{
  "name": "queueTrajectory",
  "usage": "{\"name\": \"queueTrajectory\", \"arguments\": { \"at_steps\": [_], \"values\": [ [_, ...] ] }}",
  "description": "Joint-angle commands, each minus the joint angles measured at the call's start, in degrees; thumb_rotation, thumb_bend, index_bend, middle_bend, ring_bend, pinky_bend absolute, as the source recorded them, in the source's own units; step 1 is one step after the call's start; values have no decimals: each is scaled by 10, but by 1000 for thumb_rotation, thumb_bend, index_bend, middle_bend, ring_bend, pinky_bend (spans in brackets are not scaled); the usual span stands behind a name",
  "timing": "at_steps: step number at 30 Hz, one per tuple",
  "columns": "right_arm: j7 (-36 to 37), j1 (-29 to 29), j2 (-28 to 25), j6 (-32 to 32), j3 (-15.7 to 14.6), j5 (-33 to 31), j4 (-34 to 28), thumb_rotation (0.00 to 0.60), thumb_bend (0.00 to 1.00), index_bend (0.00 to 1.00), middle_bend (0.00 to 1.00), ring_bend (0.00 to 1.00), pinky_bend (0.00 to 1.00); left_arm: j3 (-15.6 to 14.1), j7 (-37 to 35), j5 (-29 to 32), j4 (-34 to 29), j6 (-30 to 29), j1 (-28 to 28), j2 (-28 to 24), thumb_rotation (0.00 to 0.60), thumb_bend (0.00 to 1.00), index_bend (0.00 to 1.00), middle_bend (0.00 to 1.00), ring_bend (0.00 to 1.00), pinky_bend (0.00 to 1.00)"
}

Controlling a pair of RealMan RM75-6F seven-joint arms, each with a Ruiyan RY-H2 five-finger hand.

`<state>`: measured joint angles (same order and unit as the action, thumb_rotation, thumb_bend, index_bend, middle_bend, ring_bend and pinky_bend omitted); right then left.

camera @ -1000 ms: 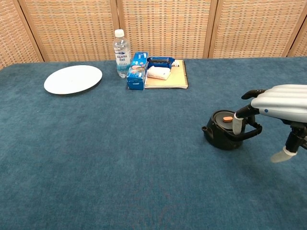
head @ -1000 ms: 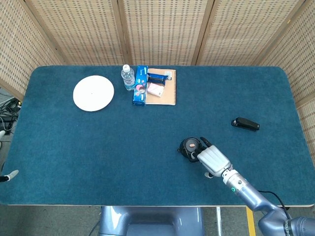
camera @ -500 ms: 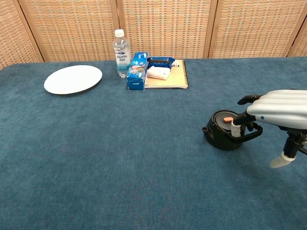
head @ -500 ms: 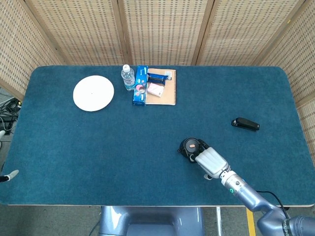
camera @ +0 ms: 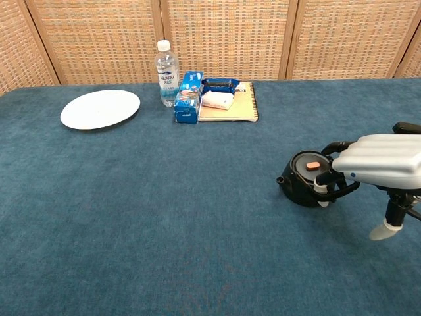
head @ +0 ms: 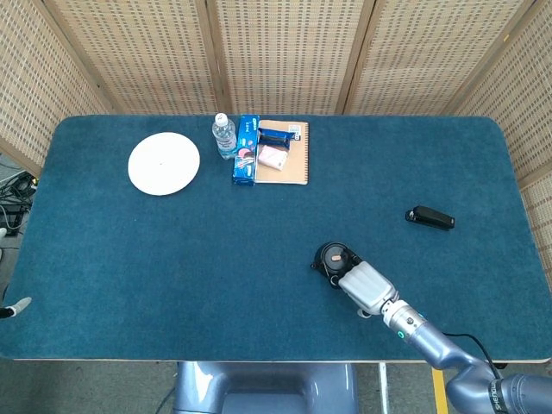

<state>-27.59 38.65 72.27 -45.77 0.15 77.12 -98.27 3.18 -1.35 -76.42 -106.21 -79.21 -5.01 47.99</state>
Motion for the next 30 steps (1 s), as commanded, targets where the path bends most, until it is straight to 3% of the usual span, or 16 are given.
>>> {"name": "queueTrajectory", "arguments": {
  "at_steps": [1,13,30],
  "values": [
    [-7,4,2,3,-1,-4,-1,600,0,441,485,408,0,0,0,0,0,0,0,0,600,0,0,0,0,0],
    [-41,18,19,8,-3,-31,9,600,0,469,505,400,0,1,-5,1,2,1,0,-1,600,0,0,0,0,0],
    [-85,33,36,-11,6,-116,2,600,0,485,525,417,0,1,-13,1,5,3,0,-3,600,0,0,0,0,0]
  ]
}}
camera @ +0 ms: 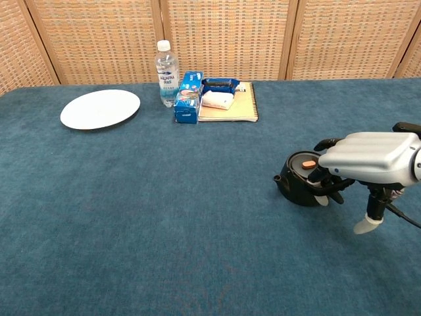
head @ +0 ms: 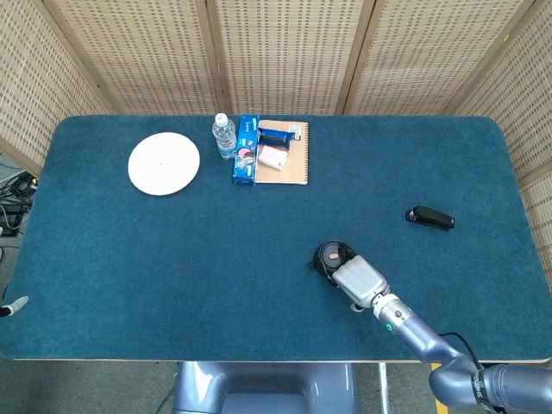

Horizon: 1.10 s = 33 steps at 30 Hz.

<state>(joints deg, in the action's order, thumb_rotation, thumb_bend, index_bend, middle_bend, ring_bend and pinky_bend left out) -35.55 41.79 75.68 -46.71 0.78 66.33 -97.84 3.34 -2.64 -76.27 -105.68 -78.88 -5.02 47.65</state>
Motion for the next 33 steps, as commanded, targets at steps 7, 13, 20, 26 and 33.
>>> {"name": "queueTrajectory", "arguments": {
  "at_steps": [7,13,20,26,33],
  "values": [
    [-30,13,4,-2,-5,-45,-6,600,0,579,626,465,0,0,-3,0,0,0,0,-1,600,0,0,0,0,0],
    [-30,22,13,-8,-3,-45,0,600,0,772,781,533,0,1,-6,0,1,1,0,-2,600,0,0,0,0,0],
    [-11,29,22,-9,2,-47,11,600,0,955,900,647,0,1,-9,1,1,1,0,-3,600,0,0,0,0,0],
    [15,34,22,-2,10,-57,9,600,0,1000,971,745,0,1,-10,1,3,2,0,-3,600,0,0,0,0,0],
    [53,43,15,17,23,-82,2,436,0,1000,996,767,0,2,-12,0,3,1,0,-3,600,0,0,0,0,0]
  ]
}}
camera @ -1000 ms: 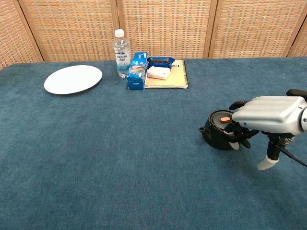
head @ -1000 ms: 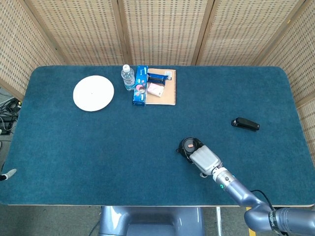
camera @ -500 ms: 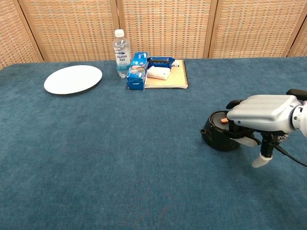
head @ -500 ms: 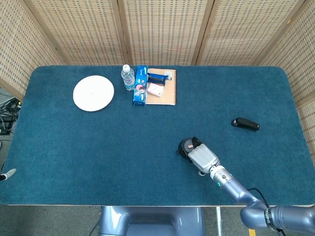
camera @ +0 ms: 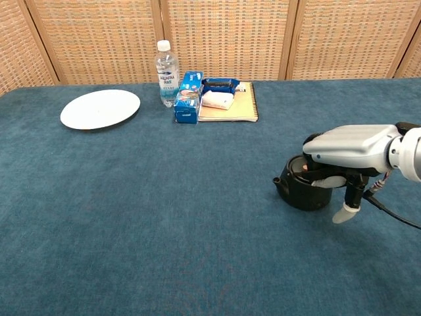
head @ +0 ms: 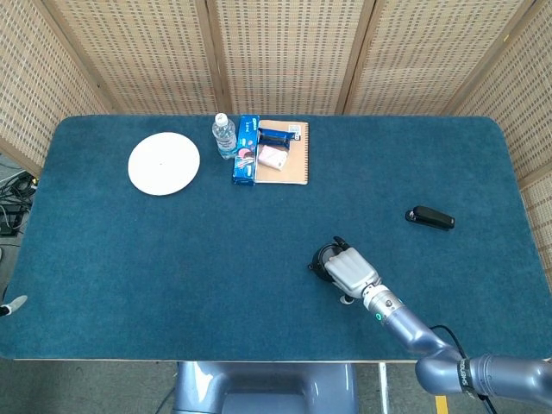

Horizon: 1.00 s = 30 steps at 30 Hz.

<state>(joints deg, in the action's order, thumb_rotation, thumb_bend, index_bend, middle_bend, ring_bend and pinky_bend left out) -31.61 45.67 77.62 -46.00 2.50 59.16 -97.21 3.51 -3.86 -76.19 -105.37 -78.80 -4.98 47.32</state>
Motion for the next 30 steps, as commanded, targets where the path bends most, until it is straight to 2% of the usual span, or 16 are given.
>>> {"name": "queueTrajectory", "arguments": {
  "at_steps": [1,2,3,5,9,18,20,22,24,26,27,30],
  "values": [
    [19,7,-6,14,7,-15,-5,366,0,1000,998,767,0,0,0,0,0,0,0,0,600,0,0,0,0,0],
    [26,10,-9,20,9,-18,-7,267,0,1000,1000,768,0,0,-1,0,0,0,0,0,600,0,0,0,0,0],
    [30,11,-11,22,11,-18,-7,196,0,1000,1000,769,0,0,-1,0,0,0,0,0,600,0,0,0,0,0],
    [43,13,-13,23,14,-9,-4,119,0,1000,1000,772,0,0,-1,0,0,0,0,0,600,0,0,0,0,0],
    [66,11,-13,19,17,2,0,81,0,1000,1000,794,0,0,0,1,0,0,0,0,600,0,0,0,0,0],
    [91,5,3,-11,26,15,15,79,0,1000,1000,898,0,0,-2,0,0,0,1,-1,600,0,0,0,0,0],
    [96,3,6,-14,27,16,18,100,1,1000,1000,920,0,0,-3,0,0,0,1,-1,600,0,0,0,0,0],
    [96,4,6,-14,26,17,19,187,81,1000,1000,935,0,0,-3,0,0,0,1,-1,600,0,0,0,0,0],
    [93,5,7,-17,25,18,21,354,357,1000,1000,945,20,0,-4,0,0,0,1,-1,600,0,0,0,0,0],
    [92,3,10,-25,25,23,23,455,564,1000,1000,952,70,0,-4,0,0,0,1,-2,600,0,0,0,0,0],
    [93,3,10,-26,25,23,23,482,631,1000,1000,956,107,0,-5,-1,0,0,1,-2,600,0,0,0,0,0],
    [97,2,10,-26,27,18,22,491,686,1000,1000,960,158,0,-6,0,0,0,1,-2,600,0,0,0,0,0]
  ]
}}
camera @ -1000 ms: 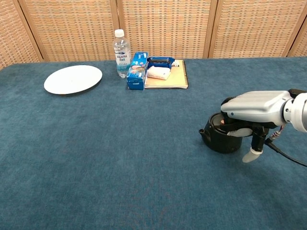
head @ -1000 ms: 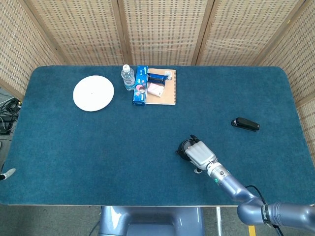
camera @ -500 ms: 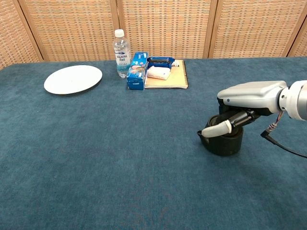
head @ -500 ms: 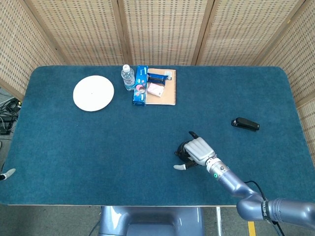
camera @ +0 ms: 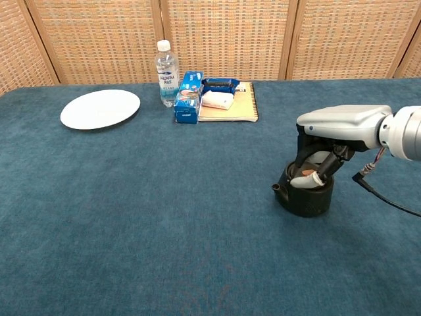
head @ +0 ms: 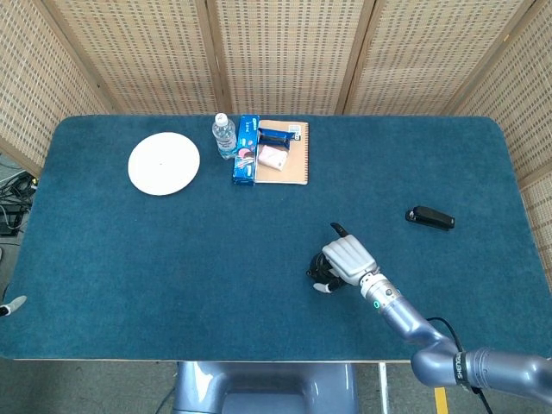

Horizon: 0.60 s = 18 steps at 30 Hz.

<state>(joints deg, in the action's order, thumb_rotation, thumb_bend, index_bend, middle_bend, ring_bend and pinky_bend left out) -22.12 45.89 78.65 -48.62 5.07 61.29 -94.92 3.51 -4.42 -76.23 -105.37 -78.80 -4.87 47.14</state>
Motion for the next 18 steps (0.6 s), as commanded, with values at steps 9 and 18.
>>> {"name": "queueTrajectory", "arguments": {
  "at_steps": [9,18],
  "values": [
    [1,1,-3,-5,3,-6,-4,490,789,1000,1000,968,197,0,-3,-1,1,-1,1,-1,600,0,0,0,0,0],
    [11,-2,-1,-18,10,0,-8,494,824,1000,1000,998,654,1,-7,0,2,0,1,-2,600,0,0,0,0,0]
  ]
}}
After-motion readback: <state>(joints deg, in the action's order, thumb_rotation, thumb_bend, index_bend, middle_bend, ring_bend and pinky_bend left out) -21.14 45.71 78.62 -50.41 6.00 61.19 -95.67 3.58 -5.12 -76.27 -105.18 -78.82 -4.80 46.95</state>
